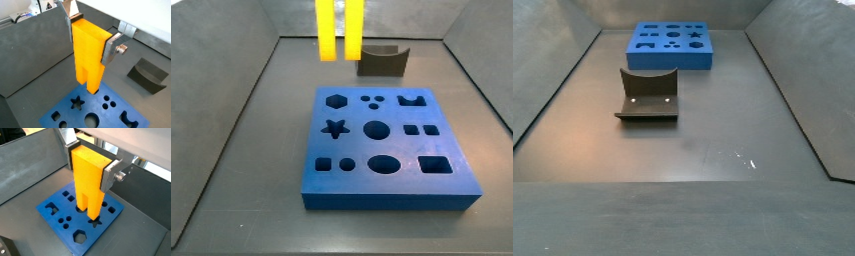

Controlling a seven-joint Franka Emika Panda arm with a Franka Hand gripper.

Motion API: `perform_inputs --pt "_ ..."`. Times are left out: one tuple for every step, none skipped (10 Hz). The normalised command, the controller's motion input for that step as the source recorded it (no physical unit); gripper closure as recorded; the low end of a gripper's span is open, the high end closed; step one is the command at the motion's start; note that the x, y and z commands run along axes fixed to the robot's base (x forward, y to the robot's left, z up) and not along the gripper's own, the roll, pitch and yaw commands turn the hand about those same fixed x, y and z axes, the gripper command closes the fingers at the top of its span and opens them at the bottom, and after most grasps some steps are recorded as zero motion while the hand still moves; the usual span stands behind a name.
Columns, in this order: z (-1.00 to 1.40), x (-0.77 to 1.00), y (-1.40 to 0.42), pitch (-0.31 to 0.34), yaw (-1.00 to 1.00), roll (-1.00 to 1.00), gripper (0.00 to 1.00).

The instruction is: Insert the double-square object.

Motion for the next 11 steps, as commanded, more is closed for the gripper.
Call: perform_inputs --pt "-0.22 0.18 0.00 -0.113 0.00 -0.03 1.00" --pt "-0.27 0.55 -0.14 -0.089 0.00 0.00 1.00" --pt "-0.30 0.96 -0.35 0.000 0.00 0.06 1.00" --pt "-0.29 1.00 -0.36 0.000 0.00 0.05 1.00" --pt "-0.25 1.00 -0.30 0.000 0.00 0.02 1.00" --pt "-0.23 1.00 -0.29 0.000 0.00 0.03 1.00" --pt "-0.23 1.00 -0.25 0.000 0.00 0.06 1.00" --pt "-0.24 1.00 -0.25 0.000 0.00 0.10 1.00" --pt "-0.20 1.00 -0.23 0.003 0.00 0.14 1.00" --pt "-0.19 1.00 -0.22 0.029 0.00 0.17 1.00" --pt "-0.11 1.00 -0.17 0.073 0.00 0.21 1.00"
